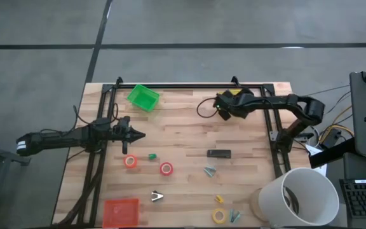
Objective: Pick and place Stapler, Stapler remover, tape
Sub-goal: Put the yellow tape into the yellow bin
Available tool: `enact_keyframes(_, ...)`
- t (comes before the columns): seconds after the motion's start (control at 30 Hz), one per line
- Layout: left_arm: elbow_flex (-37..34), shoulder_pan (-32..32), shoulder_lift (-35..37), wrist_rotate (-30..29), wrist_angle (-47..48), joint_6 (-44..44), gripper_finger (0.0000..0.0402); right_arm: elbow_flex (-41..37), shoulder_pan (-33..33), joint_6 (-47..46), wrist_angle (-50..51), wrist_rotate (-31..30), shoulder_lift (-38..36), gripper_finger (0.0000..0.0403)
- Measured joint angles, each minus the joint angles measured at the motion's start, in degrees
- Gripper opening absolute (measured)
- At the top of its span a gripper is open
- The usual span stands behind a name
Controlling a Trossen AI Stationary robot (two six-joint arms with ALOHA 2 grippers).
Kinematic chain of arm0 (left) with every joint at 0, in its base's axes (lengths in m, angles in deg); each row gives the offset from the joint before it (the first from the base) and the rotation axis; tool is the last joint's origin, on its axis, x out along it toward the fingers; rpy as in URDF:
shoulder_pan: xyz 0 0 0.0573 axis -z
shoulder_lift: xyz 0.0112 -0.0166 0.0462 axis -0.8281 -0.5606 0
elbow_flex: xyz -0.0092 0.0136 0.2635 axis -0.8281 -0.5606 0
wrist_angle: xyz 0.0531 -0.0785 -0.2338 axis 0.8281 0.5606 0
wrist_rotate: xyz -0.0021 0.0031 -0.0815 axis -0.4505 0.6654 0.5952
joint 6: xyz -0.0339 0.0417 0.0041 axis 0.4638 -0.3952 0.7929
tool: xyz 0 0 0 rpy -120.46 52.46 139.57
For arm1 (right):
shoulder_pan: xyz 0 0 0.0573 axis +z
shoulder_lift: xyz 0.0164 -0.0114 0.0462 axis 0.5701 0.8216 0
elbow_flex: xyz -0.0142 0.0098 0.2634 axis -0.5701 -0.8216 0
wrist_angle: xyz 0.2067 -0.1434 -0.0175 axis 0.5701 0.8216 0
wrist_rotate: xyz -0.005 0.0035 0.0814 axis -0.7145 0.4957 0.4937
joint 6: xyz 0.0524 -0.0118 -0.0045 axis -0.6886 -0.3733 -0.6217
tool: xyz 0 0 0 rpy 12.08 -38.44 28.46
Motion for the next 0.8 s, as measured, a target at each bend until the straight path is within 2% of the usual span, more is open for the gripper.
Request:
enact_keyframes(0.13, 0.0, 0.0, 0.0, 0.0, 0.0, 0.0, 0.0012, 0.0, 4.1, 0.2, 0.6, 3.1, -2.2, 0.0180)
enact_keyframes(0.37, 0.0, 0.0, 0.0, 0.0, 0.0, 0.0, 0.0012, 0.0, 11.7, 0.4, 0.7, 18.2, -5.2, 0.0176)
enact_keyframes(0.43, 0.0, 0.0, 0.0, 0.0, 0.0, 0.0, 0.0012, 0.0, 14.3, -0.1, 0.6, 20.9, -6.0, 0.0174)
enact_keyframes(0.8, 0.0, 0.0, 0.0, 0.0, 0.0, 0.0, 0.0012, -0.1, 25.4, -5.8, 0.6, 21.5, -9.1, 0.0159)
